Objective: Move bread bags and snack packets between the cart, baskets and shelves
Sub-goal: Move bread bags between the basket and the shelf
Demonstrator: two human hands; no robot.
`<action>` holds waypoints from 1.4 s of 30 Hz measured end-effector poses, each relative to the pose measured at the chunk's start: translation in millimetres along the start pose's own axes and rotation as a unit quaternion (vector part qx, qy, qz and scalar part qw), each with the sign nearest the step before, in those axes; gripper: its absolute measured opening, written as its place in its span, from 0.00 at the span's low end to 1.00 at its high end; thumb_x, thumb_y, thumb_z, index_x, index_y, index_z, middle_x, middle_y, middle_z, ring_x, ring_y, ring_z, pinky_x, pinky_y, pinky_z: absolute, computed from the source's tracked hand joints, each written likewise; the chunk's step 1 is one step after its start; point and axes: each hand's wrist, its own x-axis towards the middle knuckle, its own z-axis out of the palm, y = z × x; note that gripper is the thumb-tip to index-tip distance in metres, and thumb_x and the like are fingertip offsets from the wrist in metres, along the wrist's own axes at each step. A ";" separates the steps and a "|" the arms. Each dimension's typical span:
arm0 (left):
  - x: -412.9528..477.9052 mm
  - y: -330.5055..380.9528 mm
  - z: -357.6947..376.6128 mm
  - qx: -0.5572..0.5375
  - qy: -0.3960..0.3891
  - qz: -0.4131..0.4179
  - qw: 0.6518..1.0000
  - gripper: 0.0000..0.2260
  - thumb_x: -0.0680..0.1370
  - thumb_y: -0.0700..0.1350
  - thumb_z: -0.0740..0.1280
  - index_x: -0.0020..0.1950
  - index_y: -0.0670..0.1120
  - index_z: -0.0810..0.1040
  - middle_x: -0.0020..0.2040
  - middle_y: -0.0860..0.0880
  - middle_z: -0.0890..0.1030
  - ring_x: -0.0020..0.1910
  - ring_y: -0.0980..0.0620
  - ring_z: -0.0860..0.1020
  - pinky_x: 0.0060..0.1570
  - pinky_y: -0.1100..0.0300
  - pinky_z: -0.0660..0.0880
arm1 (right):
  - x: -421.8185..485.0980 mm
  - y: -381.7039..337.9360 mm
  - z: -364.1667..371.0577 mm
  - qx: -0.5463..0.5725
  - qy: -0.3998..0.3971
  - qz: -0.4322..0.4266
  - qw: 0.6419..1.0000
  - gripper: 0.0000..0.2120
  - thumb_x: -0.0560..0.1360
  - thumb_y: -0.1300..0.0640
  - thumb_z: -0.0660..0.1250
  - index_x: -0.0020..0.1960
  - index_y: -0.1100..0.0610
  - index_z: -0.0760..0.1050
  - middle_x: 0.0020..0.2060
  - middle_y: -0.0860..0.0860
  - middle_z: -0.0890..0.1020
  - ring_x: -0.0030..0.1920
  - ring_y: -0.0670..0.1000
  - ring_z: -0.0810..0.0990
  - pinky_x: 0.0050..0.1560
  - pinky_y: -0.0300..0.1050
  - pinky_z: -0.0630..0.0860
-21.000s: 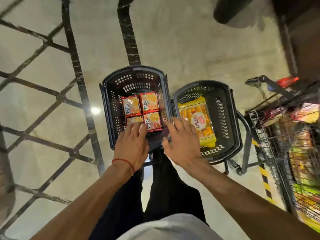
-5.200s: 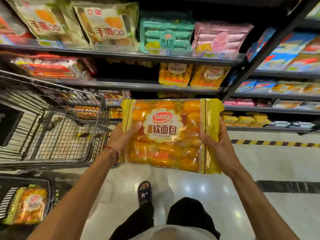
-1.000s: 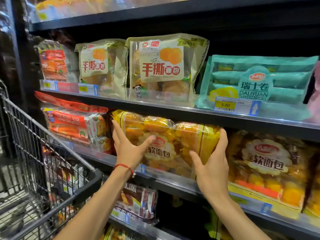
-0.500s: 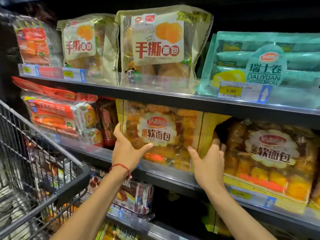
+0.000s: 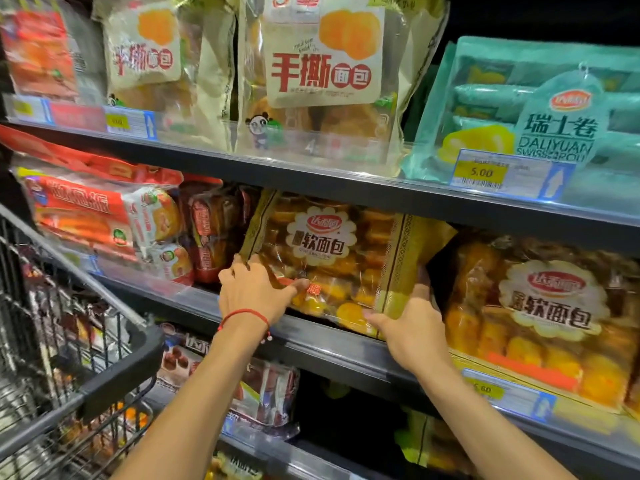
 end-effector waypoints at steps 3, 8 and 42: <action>4.1 -5.3 -1.4 0.014 -0.020 0.012 1.000 0.56 0.66 0.81 0.61 0.81 0.43 0.61 0.82 0.40 0.59 0.79 0.38 0.58 0.72 0.44 0.67 | 3.0 0.2 -0.3 -0.007 -0.007 -0.003 1.000 0.41 0.75 0.43 0.77 0.75 0.62 0.61 0.70 0.61 0.76 0.69 0.64 0.75 0.65 0.59 0.77; 15.9 -14.0 -12.2 -0.017 -0.072 -0.002 0.997 0.63 0.64 0.72 0.75 0.83 0.39 0.50 0.82 0.37 0.56 0.77 0.36 0.64 0.72 0.43 0.70 | 5.5 5.2 -3.6 -0.018 -0.045 0.002 0.999 0.44 0.69 0.47 0.82 0.74 0.59 0.60 0.73 0.60 0.73 0.74 0.63 0.71 0.70 0.61 0.74; -80.9 -28.3 -14.7 0.042 0.095 0.331 0.938 0.31 0.80 0.65 0.57 0.75 0.46 0.73 0.72 0.47 0.74 0.72 0.48 0.70 0.69 0.50 0.73 | -66.7 36.2 -24.8 -0.133 0.099 -0.327 0.930 0.24 0.79 0.47 0.70 0.72 0.53 0.76 0.70 0.48 0.77 0.72 0.49 0.72 0.70 0.49 0.72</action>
